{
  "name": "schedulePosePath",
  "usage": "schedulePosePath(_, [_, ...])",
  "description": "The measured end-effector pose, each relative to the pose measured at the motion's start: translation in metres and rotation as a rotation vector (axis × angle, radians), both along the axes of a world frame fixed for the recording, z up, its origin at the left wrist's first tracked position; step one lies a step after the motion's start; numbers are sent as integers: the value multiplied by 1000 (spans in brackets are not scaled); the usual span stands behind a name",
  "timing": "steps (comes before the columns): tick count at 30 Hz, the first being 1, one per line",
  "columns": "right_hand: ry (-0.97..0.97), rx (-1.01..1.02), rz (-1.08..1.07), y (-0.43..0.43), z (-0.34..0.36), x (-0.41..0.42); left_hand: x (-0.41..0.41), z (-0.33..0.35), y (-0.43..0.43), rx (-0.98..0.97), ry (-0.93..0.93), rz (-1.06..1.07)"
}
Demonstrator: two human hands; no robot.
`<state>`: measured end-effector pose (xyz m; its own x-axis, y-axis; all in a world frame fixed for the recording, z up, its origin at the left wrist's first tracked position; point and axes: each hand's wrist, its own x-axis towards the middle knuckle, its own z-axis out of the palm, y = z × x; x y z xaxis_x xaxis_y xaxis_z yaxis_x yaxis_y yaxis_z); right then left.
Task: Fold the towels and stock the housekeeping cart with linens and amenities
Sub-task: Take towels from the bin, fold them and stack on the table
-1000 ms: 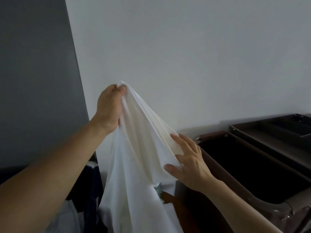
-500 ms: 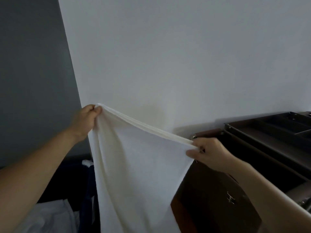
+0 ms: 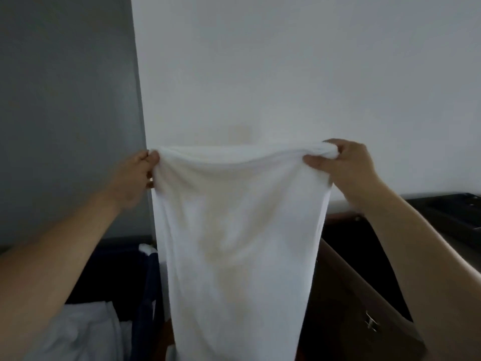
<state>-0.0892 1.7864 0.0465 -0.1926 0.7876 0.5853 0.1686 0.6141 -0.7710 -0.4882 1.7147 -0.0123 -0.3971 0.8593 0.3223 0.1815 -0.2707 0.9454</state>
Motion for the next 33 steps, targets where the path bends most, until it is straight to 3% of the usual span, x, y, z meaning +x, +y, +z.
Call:
schedulePosePath(2, [140, -34, 26, 0, 0, -5, -3, -1, -3, 21, -32, -10])
schedulePosePath(3, [109, -84, 12, -1, -4, -8, -5, -2, -4, 18, -28, -10])
schedulePosePath(6, [-274, -81, -151, 1, -17, -6, -13, -12, -9, -16, 81, -27])
schedulePosePath(7, [-269, -53, -196, 2, -14, -3, -14, -14, -11, -14, 114, -31])
schedulePosePath(10, [-9, -58, -187, 1, -4, 0, -10, -3, -14, 39, 69, -4])
schedulePosePath(13, [16, -244, -103, -3, -18, -2, -11, 8, -17, 46, 40, -42])
schedulePosePath(15, [135, -303, -43, -9, -22, -3, -13, 4, -19, 27, 41, -99])
schedulePosePath(18, [352, -171, -31, -18, -23, -12, -9, 8, -18, 88, -88, -101])
schedulePosePath(25, [331, -246, -206, -23, -47, -28, 4, -15, -20, 130, 64, 46])
schedulePosePath(33, [292, -276, -160, -12, -50, -16, 23, -16, -32, 159, 110, 191])
